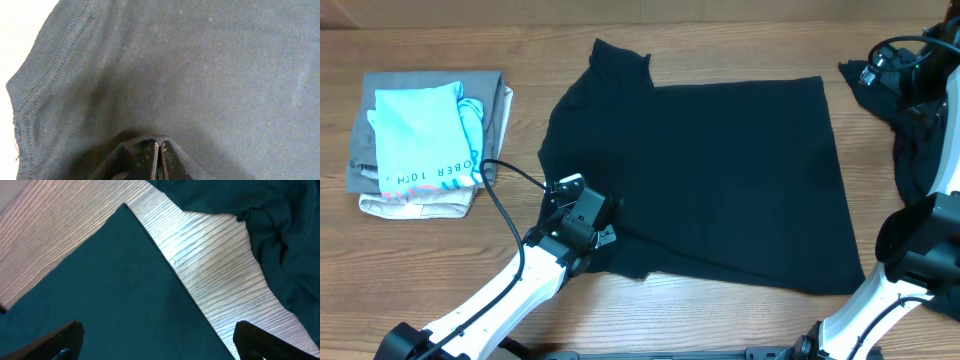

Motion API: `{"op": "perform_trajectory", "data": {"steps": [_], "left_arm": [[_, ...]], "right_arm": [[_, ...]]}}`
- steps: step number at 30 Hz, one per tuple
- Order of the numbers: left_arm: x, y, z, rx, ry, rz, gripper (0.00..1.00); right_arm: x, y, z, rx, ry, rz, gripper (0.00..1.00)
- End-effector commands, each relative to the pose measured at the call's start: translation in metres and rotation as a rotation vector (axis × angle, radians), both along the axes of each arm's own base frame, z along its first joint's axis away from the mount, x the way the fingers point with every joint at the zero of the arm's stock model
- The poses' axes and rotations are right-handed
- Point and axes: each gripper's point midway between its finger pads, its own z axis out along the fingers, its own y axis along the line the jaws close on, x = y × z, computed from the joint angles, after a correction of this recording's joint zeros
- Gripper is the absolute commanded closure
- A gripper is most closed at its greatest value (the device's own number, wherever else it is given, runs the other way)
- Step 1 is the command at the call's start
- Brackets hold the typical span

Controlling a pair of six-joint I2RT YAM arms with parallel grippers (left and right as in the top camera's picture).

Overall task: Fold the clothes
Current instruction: 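Grasp the bottom-left hem of the black shirt with the left gripper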

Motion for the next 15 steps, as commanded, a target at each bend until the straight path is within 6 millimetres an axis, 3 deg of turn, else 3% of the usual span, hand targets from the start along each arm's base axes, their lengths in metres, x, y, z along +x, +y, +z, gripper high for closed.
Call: {"op": "perform_trajectory", "data": {"steps": [1,6,9,15], "left_arm": [[0.006,0.005,0.005,0.036,-0.022,-0.009,0.96],[0.004,0.006,0.004,0.042,-0.013,-0.009,0.96],[0.005,0.007,0.005,0.047,-0.019,-0.003,0.96],[0.009,0.018,0.006,0.078,-0.034,0.029,0.96]], "right_arm": [[0.003,0.001,0.003,0.001,-0.012,0.004,0.0],[0.005,0.0,0.004,-0.003,-0.022,0.004,0.0],[0.025,-0.002,0.013,-0.009,-0.115,0.011,0.0],[0.001,0.005,0.003,0.037,-0.014,0.002,0.03]]}}
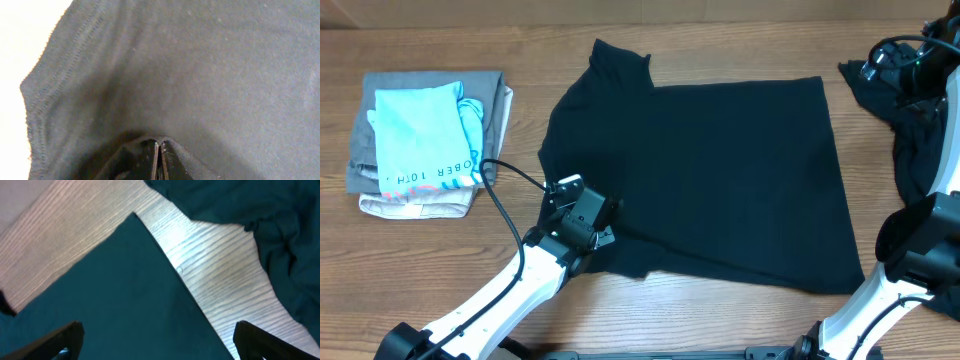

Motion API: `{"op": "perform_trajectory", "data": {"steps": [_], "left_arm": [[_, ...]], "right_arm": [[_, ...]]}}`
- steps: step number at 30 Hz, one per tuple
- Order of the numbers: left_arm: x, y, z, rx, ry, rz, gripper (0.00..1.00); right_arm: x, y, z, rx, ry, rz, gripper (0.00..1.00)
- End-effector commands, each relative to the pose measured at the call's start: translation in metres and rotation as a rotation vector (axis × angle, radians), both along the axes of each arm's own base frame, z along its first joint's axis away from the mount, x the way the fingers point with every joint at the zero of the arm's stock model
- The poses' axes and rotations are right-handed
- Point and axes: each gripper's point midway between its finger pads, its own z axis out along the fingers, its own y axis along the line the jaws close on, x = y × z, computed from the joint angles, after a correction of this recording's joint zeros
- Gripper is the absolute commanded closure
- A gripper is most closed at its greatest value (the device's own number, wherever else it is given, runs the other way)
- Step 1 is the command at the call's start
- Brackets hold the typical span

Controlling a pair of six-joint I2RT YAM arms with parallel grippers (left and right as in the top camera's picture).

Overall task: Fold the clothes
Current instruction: 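Grasp the bottom-left hem of the black shirt with the left gripper, then move the right gripper to the shirt's bottom-right hem and grasp it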

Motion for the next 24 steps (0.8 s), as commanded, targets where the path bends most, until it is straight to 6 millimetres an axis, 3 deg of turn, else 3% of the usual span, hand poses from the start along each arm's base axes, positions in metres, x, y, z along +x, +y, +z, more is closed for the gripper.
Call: {"op": "perform_trajectory", "data": {"steps": [1,9,19,24], "left_arm": [[0.012,0.014,0.007,0.051,-0.039,0.023,0.96],[0.016,0.036,0.004,0.047,-0.011,0.073,0.96],[0.015,0.032,0.003,0.021,0.001,0.063,0.96],[0.013,0.026,0.001,-0.007,0.015,0.045,0.95]], "right_arm": [[-0.011,0.003,-0.002,0.033,0.04,-0.025,0.08],[-0.085,-0.018,-0.01,-0.002,0.319,-0.312,0.12],[-0.139,-0.001,-0.02,0.038,0.447,-0.342,0.12],[-0.183,0.014,-0.038,0.066,0.465,-0.444,0.11]]}}
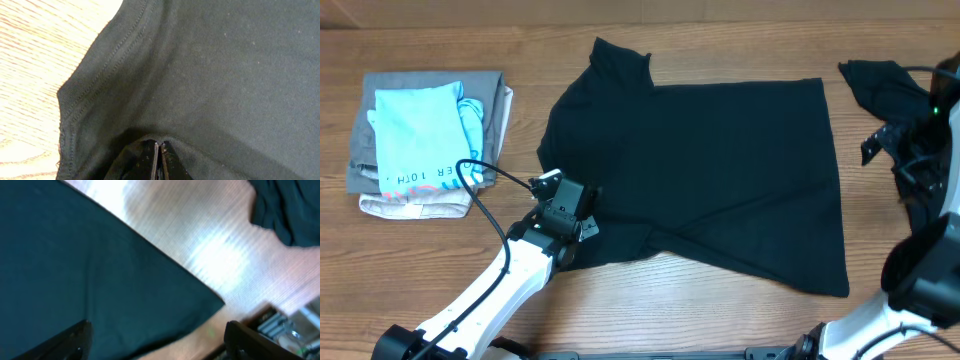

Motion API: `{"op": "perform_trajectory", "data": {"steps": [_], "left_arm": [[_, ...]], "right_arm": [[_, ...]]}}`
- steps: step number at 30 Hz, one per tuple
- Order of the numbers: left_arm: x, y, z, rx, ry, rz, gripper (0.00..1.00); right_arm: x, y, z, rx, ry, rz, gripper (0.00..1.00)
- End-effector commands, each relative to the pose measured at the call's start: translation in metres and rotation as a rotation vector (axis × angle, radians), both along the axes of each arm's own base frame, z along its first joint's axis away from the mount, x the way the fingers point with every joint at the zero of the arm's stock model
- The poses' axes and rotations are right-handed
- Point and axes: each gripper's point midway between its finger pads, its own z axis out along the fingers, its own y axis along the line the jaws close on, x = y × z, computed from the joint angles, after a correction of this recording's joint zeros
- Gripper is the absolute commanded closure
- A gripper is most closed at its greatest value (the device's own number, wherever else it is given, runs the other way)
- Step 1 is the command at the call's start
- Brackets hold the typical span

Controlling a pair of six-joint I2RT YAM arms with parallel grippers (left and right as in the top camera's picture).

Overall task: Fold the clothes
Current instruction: 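Move the right gripper to the shirt's bottom-right hem and grasp it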

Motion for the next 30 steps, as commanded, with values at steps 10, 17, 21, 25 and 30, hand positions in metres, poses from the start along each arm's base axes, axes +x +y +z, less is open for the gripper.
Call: {"op": "perform_trajectory", "data": {"steps": [10,17,21,25,30], "left_arm": [[0.003,-0.008,0.002,-0.023,0.007,-0.049,0.93],[0.002,-0.008,0.002,-0.012,0.01,-0.076,0.93],[0.001,-0.011,0.001,-0.023,0.016,-0.091,0.93],[0.002,-0.012,0.002,-0.025,0.014,-0.091,0.92],[0.0,-0.015,0.001,-0.031,0.023,-0.124,0.91]], "right_arm": [[-0.086,0.019,-0.055,0.012,-0.008,-0.308,0.15],[-0.13,0.01,-0.112,0.109,0.025,-0.512,0.2],[-0.145,0.006,-0.123,0.089,0.049,-0.514,0.19],[-0.146,0.011,-0.128,0.095,0.053,-0.481,0.19],[-0.153,0.017,-0.138,0.104,0.065,-0.473,0.18]]}}
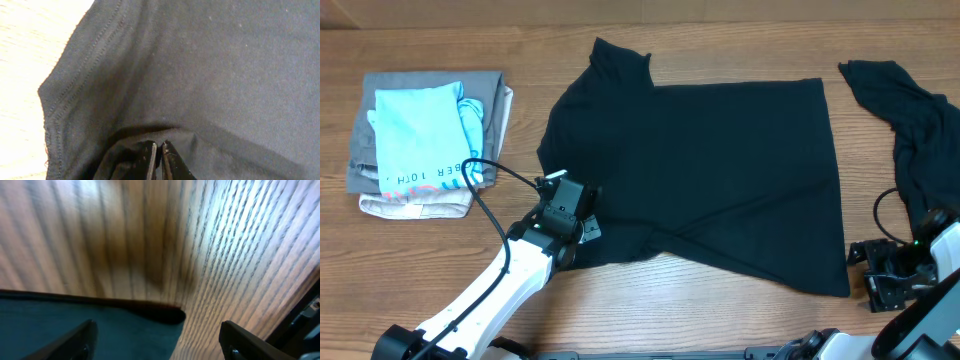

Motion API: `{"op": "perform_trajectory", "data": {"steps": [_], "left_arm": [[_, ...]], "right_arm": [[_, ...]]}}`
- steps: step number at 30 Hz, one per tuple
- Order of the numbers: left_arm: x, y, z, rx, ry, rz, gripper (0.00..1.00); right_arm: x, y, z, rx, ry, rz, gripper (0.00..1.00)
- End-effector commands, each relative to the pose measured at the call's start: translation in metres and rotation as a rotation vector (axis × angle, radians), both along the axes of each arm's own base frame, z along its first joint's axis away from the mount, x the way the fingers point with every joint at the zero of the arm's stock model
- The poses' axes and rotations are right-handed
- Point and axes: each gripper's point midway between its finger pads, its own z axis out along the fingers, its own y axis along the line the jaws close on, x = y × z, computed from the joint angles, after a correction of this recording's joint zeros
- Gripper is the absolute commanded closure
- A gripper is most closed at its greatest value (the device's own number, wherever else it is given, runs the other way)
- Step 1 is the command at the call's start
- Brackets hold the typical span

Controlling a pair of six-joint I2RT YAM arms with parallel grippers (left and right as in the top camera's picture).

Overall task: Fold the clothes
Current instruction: 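Move the right gripper to the shirt's bottom-right hem and grasp it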

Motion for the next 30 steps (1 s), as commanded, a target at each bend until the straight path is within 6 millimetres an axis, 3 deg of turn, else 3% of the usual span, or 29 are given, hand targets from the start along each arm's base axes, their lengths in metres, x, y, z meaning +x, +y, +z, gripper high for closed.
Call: {"op": "perform_trajectory", "data": {"steps": [1,5,10,13,22,26,30], "left_arm": [[0.003,-0.006,0.003,-0.007,-0.001,-0.055,0.9],[0.003,-0.006,0.003,-0.006,-0.001,-0.056,0.9],[0.003,-0.006,0.003,-0.004,-0.001,-0.062,0.9],[0.005,-0.006,0.004,-0.006,-0.008,-0.062,0.9],[0.003,-0.011,0.004,-0.03,0.002,-0.079,0.92],[-0.001,-0.013,0.002,-0.037,0.021,-0.096,0.93],[-0.006,-0.022,0.0,-0.082,0.05,-0.12,0.95]], "right_arm": [[-0.004,0.012,-0.012,0.024,-0.022,0.027,0.19],[0.004,0.018,-0.02,0.045,-0.086,0.068,0.23],[-0.002,0.015,-0.022,0.019,-0.055,0.078,0.22],[-0.002,0.014,-0.028,0.006,-0.063,0.071,0.26],[-0.005,0.005,-0.035,-0.053,-0.046,0.078,0.69],[0.001,-0.007,-0.029,-0.093,-0.052,0.086,0.96],[0.011,-0.015,-0.023,-0.117,-0.077,0.085,0.96]]}}
